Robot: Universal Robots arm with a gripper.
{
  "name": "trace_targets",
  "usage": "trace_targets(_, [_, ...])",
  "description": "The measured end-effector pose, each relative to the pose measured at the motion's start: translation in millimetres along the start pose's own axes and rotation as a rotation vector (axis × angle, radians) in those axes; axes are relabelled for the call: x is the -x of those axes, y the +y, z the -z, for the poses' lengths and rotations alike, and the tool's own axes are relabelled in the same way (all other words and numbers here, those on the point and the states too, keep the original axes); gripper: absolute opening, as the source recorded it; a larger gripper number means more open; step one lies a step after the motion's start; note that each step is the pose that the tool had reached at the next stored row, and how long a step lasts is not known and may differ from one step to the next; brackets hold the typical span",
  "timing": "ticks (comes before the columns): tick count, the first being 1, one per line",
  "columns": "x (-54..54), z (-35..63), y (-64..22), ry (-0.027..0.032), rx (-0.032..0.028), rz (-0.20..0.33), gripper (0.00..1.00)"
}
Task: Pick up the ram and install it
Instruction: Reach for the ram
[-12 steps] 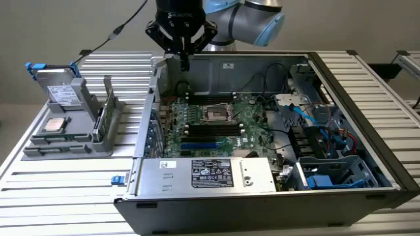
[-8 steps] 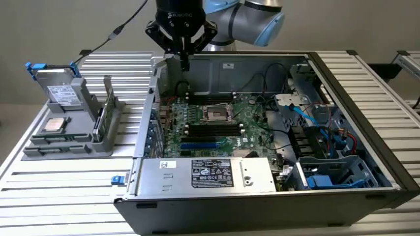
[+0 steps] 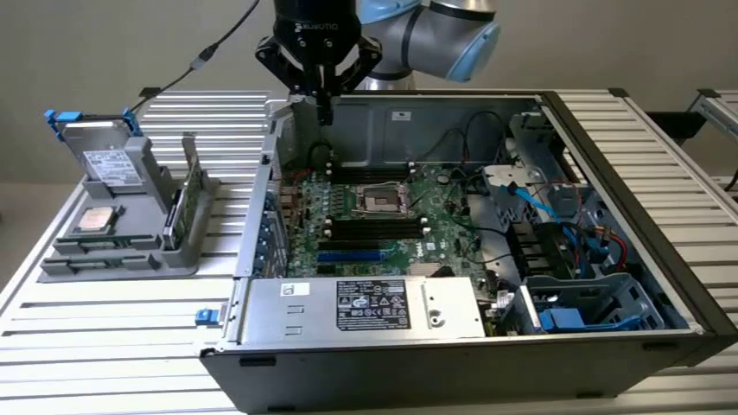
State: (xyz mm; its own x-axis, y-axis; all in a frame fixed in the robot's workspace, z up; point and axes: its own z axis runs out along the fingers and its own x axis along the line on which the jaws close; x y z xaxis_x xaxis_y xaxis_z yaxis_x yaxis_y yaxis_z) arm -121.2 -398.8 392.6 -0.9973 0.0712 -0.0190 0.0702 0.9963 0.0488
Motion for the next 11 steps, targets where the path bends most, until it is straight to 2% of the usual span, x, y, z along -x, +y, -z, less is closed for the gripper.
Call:
trace_targets(3, [-2.0, 0.2, -0.2, 0.0001, -0.0002, 0.0, 0.1])
trace_targets(11, [-37.9, -0.2, -2.7, 0.0016, -0.0002, 0.0, 0.1])
